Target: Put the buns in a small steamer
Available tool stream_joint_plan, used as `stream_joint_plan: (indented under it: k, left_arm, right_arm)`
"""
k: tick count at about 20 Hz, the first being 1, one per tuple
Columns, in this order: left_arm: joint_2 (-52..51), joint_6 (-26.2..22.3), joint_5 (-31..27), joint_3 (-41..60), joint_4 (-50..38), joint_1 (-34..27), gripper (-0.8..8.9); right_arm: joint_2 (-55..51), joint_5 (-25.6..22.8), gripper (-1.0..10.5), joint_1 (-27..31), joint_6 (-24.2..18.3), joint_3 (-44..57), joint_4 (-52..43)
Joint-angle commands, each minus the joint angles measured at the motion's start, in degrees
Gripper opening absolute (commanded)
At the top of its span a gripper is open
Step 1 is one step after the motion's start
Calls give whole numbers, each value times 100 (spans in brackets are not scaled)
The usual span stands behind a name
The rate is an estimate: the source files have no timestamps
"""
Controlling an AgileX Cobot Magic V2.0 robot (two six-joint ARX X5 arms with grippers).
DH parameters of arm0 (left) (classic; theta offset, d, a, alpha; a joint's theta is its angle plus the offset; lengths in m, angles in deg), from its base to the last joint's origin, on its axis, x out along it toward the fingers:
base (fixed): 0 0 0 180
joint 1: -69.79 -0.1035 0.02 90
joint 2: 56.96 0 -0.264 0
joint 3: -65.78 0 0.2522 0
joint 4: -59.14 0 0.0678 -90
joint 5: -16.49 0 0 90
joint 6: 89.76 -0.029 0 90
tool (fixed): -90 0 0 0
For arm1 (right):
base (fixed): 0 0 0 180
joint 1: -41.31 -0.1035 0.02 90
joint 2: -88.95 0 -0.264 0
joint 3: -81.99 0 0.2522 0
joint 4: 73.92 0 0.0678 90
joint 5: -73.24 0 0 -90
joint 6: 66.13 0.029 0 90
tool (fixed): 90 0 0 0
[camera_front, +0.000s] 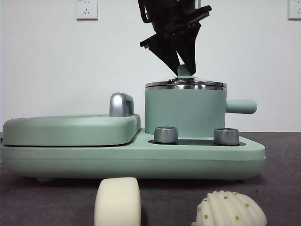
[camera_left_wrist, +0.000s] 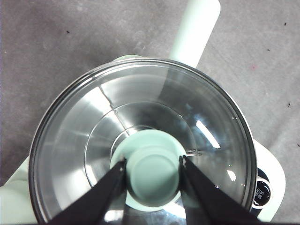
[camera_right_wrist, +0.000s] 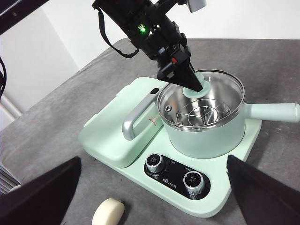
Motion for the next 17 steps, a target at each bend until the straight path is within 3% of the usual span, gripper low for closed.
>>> stream_joint_plan:
  k: [1,9,13,17]
  left_arm:
    - [142,-52,33,-186,-15,74,51]
    - [142,435,33,-826,262,42,16]
    - [142,439,-407,-1338,577,-15,15]
    - [140,437,-420,-1504,734,-260,15]
  right_arm:
    - [20,-2,496,0,-39,-85,-68]
    - [22,-7,496,0,-39,-85,-72]
    - [22,-4,496,0,-37,-85,-70]
    - [22,2,496,0,-33,-85,-66]
